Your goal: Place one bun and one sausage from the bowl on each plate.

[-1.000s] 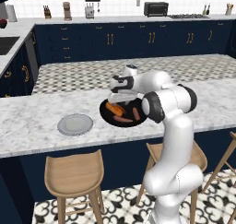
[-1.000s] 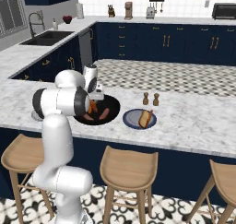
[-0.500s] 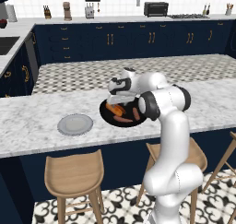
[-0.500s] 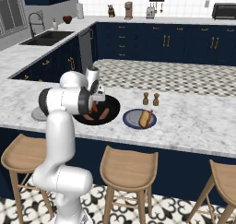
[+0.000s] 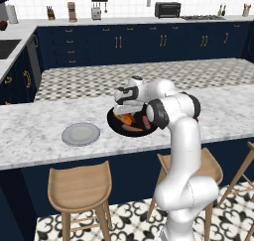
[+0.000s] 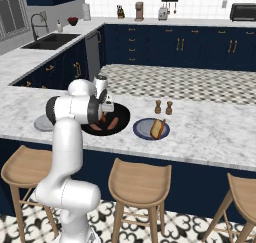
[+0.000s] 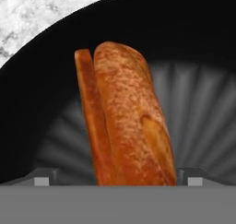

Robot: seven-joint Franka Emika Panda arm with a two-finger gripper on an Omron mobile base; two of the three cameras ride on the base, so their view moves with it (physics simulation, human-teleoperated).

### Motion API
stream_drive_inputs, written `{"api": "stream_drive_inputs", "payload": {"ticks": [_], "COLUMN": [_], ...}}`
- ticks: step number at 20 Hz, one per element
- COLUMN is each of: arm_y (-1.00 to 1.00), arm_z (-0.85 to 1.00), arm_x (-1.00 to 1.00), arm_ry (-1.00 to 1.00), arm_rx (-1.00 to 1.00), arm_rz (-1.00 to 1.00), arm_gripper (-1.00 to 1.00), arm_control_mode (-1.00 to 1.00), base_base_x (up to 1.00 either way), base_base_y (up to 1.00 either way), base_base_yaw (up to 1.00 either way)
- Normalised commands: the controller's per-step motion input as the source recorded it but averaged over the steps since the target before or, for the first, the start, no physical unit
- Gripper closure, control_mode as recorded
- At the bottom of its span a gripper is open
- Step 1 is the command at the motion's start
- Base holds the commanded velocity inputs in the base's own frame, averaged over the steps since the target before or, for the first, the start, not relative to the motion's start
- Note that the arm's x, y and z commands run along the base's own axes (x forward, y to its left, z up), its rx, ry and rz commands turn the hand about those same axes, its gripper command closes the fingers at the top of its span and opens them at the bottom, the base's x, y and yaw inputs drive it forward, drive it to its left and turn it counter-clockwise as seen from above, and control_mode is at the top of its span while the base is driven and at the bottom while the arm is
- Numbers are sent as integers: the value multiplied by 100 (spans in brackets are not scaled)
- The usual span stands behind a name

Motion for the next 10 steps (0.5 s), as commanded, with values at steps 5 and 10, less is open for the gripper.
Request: {"api": "stream_drive_inputs", "payload": {"ticks": [5, 10], "arm_y": [20, 18], "arm_z": [-44, -56], "arm_x": [3, 0], "arm_ry": [0, -4], "arm_rx": [0, 1], "arm_rz": [5, 3], "arm_gripper": [-100, -100], "arm_control_mode": [-100, -100], "base_base_x": [0, 0], "base_base_y": [0, 0], "base_base_yaw": [0, 0]}}
